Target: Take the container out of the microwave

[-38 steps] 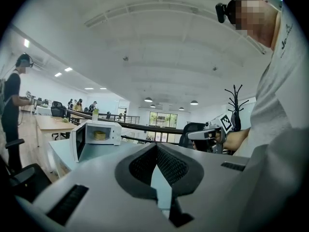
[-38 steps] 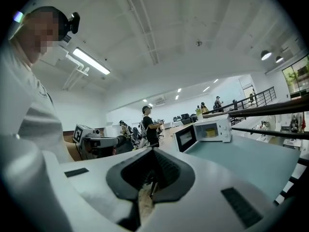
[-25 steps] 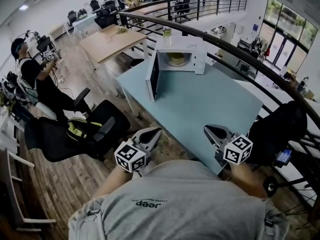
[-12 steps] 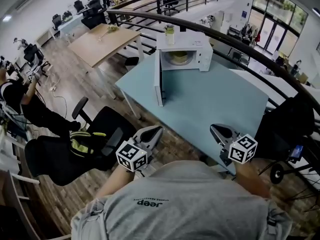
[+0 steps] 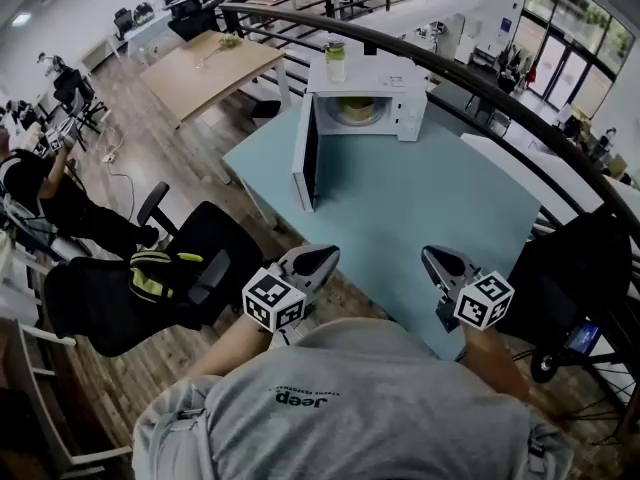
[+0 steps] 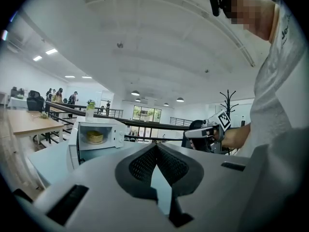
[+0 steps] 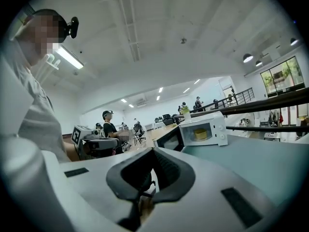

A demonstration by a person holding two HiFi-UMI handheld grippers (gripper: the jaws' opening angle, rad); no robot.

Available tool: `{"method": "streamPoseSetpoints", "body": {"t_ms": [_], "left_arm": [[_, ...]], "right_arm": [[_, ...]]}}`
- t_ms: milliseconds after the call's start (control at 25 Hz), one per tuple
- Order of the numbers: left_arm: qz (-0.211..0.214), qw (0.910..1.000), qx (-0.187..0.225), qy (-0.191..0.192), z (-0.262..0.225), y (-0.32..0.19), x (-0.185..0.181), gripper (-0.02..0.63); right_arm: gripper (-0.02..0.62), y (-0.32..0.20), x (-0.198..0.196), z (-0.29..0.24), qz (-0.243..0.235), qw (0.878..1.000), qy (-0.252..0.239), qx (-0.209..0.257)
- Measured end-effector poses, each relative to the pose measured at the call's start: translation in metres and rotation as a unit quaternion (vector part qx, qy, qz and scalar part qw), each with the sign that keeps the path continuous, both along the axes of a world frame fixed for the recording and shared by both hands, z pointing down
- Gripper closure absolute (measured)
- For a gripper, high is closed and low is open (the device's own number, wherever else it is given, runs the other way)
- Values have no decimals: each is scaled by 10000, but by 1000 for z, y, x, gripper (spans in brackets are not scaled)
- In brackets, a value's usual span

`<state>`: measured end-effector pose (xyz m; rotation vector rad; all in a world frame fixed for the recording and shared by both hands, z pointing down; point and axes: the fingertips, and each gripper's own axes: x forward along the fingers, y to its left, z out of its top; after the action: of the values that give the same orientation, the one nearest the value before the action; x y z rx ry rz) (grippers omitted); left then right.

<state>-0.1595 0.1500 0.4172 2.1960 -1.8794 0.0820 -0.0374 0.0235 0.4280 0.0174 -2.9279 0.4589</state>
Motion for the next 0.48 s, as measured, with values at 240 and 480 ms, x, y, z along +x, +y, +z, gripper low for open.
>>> {"method": "streamPoseSetpoints", "body": {"t_ms": [240,480], "left_arm": [[-166,9998,-148,-8,-1,-67,33,598],[83,9992,-314,-235,2,-137,66,598]], "right_arm": [[578,-51,20,9,-307,9994,-125,3],[578,-99,40,20,-246,9994,-225,-137]]}}
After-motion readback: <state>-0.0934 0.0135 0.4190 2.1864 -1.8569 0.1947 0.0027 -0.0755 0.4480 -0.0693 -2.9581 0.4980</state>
